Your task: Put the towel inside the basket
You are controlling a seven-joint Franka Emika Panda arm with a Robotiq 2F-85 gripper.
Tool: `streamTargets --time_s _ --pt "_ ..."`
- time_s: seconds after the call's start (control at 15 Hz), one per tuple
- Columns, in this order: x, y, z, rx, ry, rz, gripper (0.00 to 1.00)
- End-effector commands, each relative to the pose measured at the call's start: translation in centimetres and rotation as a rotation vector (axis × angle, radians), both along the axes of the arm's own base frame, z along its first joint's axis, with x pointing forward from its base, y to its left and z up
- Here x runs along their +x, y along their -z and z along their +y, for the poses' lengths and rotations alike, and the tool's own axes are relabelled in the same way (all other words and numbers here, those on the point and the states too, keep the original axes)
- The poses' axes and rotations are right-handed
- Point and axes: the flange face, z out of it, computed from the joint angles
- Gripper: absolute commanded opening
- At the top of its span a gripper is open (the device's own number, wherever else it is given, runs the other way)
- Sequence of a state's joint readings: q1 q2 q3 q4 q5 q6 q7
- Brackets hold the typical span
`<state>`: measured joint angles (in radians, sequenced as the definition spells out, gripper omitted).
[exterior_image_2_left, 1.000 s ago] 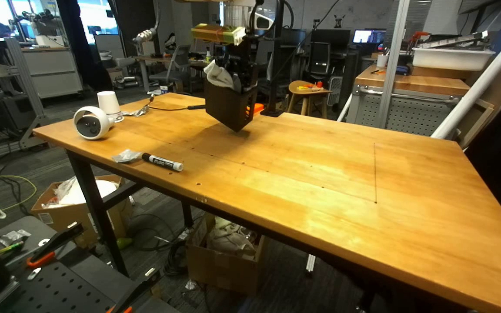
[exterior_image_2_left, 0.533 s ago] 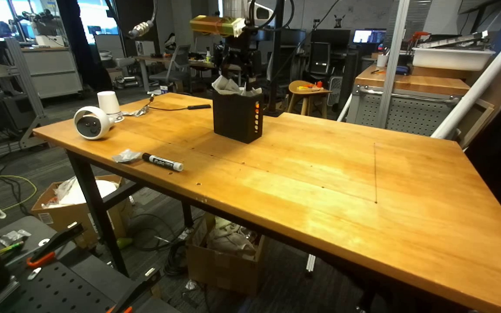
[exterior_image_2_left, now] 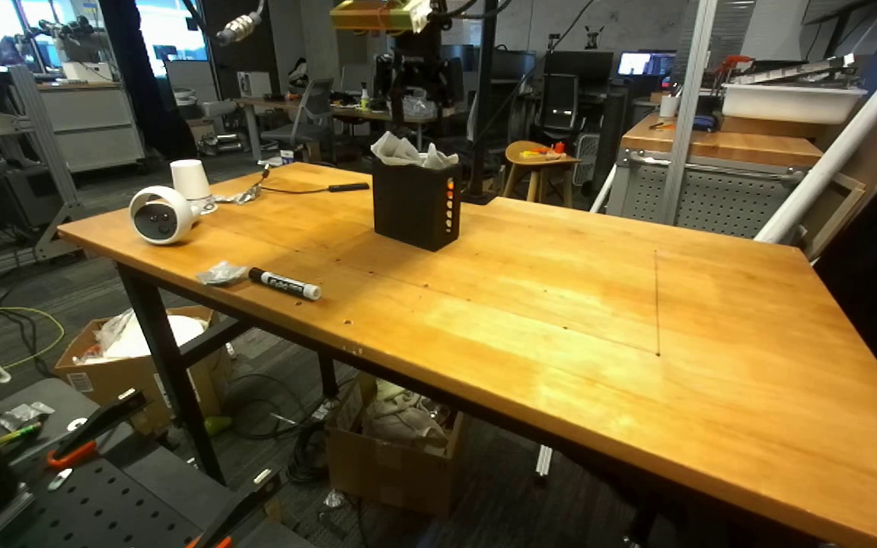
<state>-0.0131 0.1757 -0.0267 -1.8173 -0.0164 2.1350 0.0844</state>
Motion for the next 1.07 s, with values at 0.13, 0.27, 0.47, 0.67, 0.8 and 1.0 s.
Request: streamTargets --time_s 0.13,0.27,0.47,0.67,0.8,1.0 --pt "-1.3 -4.5 1.2 -0.026 -0.024 -0.073 0.73" --pt "-1.6 -5.0 1.8 -0.02 -0.033 -0.076 0.68" --pt "-2.0 -4.7 2.6 -0.011 -0.037 -0.067 0.43" --pt "-2.1 -4.0 2.8 -0.006 -0.039 -0.053 0.2" --pt "-2.2 -3.3 2.9 0.001 -0.041 -0.049 0.05" --pt "-2.1 -2.1 3.3 0.016 -0.054 -0.048 0.0"
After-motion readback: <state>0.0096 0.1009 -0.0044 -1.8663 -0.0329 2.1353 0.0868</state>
